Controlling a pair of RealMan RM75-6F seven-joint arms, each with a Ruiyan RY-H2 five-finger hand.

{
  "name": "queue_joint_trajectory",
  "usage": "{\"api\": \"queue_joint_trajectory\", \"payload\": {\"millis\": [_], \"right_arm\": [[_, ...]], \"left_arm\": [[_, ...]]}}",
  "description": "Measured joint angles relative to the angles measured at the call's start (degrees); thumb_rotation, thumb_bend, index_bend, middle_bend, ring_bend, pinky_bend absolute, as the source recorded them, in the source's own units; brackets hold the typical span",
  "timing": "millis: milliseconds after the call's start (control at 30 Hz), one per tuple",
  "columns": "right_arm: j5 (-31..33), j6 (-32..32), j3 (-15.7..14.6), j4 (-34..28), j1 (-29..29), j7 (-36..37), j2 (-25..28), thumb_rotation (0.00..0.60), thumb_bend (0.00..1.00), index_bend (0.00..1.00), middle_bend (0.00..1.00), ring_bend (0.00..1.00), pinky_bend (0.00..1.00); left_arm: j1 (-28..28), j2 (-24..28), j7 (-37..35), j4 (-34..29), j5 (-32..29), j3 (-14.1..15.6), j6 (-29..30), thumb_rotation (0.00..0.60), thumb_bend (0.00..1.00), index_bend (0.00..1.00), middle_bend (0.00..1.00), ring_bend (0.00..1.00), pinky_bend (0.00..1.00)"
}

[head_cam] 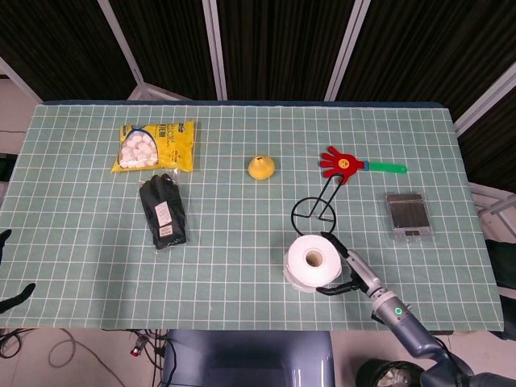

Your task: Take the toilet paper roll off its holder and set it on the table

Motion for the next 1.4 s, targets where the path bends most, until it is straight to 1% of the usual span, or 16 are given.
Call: {"api": "queue_joint_trajectory", "payload": {"millis": [167, 300, 467, 500, 567, 633, 667, 767, 833, 900, 1000, 1033, 1100, 1133, 1233, 1400], "right_arm": [[-1.05, 5.53, -0.28, -1.43, -2.18, 1.61, 5.14, 0.600, 0.00, 0.00, 0.00, 0.00, 0.00], [-1.67, 9.98, -0.04, -2.65, -3.87, 2.38, 10.42, 0.600, 0.00, 0.00, 0.00, 0.00, 0.00], [-3.42, 12.96, -0.63, -4.54, -5.65, 2.25, 17.65, 0.600, 0.00, 0.00, 0.00, 0.00, 0.00], [-3.60, 13.59, -0.81, -4.84, -6.15, 1.12, 19.40, 0.600, 0.00, 0.00, 0.00, 0.00, 0.00], [-3.55, 14.55, -1.00, -5.32, -6.98, -1.90, 21.09, 0.600, 0.00, 0.00, 0.00, 0.00, 0.00], [-3.18, 16.15, -1.14, -5.90, -8.25, -8.06, 22.42, 0.600, 0.00, 0.00, 0.00, 0.00, 0.00], [-3.05, 16.66, -1.16, -6.04, -8.62, -9.98, 22.64, 0.600, 0.00, 0.00, 0.00, 0.00, 0.00], [-2.38, 20.10, -1.22, -6.80, -10.80, -21.68, 22.92, 0.600, 0.00, 0.00, 0.00, 0.00, 0.00], [-2.16, 23.17, -1.34, -7.20, -12.56, -31.34, 22.31, 0.600, 0.00, 0.00, 0.00, 0.00, 0.00], [-2.14, 26.47, -1.54, -7.41, -14.44, -41.10, 21.09, 0.600, 0.00, 0.00, 0.00, 0.00, 0.00], [-2.21, 31.14, -1.77, -7.30, -17.04, -52.56, 18.53, 0.600, 0.00, 0.00, 0.00, 0.00, 0.00], [-2.24, 32.55, -1.78, -7.12, -17.78, -55.08, 17.61, 0.600, 0.00, 0.00, 0.00, 0.00, 0.00], [-2.20, 35.54, -1.74, -6.39, -19.35, -58.99, 15.30, 0.600, 0.00, 0.00, 0.00, 0.00, 0.00], [-2.12, 36.35, -1.68, -6.02, -19.78, -59.81, 14.50, 0.600, 0.00, 0.00, 0.00, 0.00, 0.00], [-1.78, 36.75, -1.42, -4.96, -20.59, -60.11, 13.42, 0.600, 0.00, 0.00, 0.00, 0.00, 0.00], [-1.82, 37.23, -0.98, -4.86, -20.93, -60.16, 12.84, 0.600, 0.00, 0.00, 0.00, 0.00, 0.00]], "left_arm": [[-0.06, -0.16, 0.35, -0.02, 0.21, 0.17, -0.13, 0.600, 0.12, 0.12, 0.00, 0.00, 0.00], [-0.03, -0.23, 0.57, -0.20, 0.56, 0.37, -0.04, 0.600, 0.12, 0.12, 0.00, 0.00, 0.00], [0.11, -0.18, 0.27, -0.24, 0.47, 0.19, 0.35, 0.600, 0.12, 0.12, 0.00, 0.00, 0.00], [0.16, -0.14, 0.10, -0.23, 0.49, 0.15, 0.48, 0.600, 0.12, 0.12, 0.00, 0.00, 0.00], [0.27, -0.01, -0.31, -0.24, 0.48, 0.06, 0.70, 0.600, 0.12, 0.12, 0.00, 0.00, 0.00], [0.34, 0.09, -0.56, -0.27, 0.40, 0.02, 0.75, 0.600, 0.12, 0.12, 0.00, 0.00, 0.00], [0.39, 0.17, -0.75, -0.31, 0.40, 0.00, 0.82, 0.600, 0.12, 0.12, 0.00, 0.00, 0.00], [0.52, 0.35, -1.30, -0.40, 0.72, 0.00, 1.13, 0.600, 0.12, 0.12, 0.00, 0.00, 0.00], [0.57, 0.45, -1.57, -0.39, 0.85, 0.05, 1.16, 0.600, 0.12, 0.12, 0.00, 0.00, 0.00], [0.55, 0.53, -1.77, -0.33, 0.76, 0.04, 1.01, 0.600, 0.12, 0.12, 0.00, 0.00, 0.00], [0.50, 0.61, -2.07, -0.23, 0.79, 0.02, 0.90, 0.600, 0.12, 0.12, 0.00, 0.00, 0.00], [0.50, 0.63, -2.12, -0.20, 0.82, 0.02, 0.90, 0.600, 0.12, 0.12, 0.00, 0.00, 0.00], [0.53, 0.67, -2.26, -0.15, 0.90, 0.00, 1.01, 0.600, 0.12, 0.12, 0.00, 0.00, 0.00], [0.56, 0.68, -2.35, -0.10, 0.91, -0.03, 1.10, 0.600, 0.12, 0.12, 0.00, 0.00, 0.00], [0.56, 0.73, -2.61, 0.06, 0.76, -0.12, 1.05, 0.600, 0.12, 0.12, 0.00, 0.00, 0.00], [0.31, 0.78, -2.87, 0.36, 0.59, -0.22, 0.54, 0.600, 0.12, 0.12, 0.00, 0.00, 0.00]]}}
